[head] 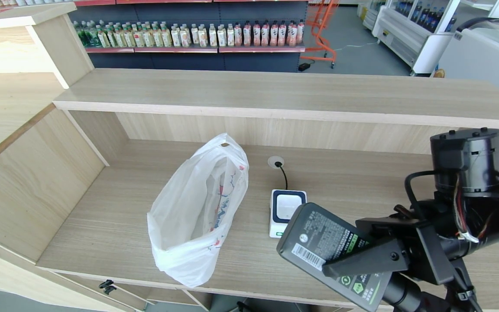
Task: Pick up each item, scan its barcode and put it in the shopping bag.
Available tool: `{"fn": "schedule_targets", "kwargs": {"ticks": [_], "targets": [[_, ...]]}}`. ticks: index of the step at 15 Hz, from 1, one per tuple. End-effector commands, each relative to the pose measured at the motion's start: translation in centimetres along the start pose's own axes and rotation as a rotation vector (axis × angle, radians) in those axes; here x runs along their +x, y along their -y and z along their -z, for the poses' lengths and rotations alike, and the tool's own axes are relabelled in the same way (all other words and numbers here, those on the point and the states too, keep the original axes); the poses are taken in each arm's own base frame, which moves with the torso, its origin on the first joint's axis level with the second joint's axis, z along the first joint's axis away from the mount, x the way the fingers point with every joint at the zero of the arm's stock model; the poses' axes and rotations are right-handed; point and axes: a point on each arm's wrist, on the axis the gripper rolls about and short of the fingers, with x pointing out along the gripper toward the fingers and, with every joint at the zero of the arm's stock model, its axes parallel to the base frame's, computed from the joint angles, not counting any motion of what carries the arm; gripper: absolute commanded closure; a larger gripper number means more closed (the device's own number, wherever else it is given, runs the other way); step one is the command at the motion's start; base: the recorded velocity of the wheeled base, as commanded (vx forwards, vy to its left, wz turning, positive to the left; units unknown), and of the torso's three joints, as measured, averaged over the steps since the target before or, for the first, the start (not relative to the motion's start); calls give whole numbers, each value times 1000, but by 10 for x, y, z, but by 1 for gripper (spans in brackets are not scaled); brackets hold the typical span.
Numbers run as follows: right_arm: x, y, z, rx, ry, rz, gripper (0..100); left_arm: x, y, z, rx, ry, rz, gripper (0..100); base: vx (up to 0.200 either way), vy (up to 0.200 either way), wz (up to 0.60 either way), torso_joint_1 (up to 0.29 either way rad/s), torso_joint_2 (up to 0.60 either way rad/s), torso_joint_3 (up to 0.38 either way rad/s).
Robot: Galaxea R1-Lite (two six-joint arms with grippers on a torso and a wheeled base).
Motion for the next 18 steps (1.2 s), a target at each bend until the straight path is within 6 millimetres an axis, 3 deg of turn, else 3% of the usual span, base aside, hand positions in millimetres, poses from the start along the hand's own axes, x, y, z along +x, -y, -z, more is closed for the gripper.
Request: {"fn": "schedule_targets", "kwargs": {"ticks": [1, 18], "targets": [[-1, 1, 0, -45, -1, 2, 100, 0, 0, 0, 0, 0, -1, 0, 0, 0, 0, 0, 0, 0], [-5, 6, -9, -35, 0, -2, 100, 0, 0, 0, 0, 0, -1, 0, 0, 0, 0, 0, 0, 0]]}}
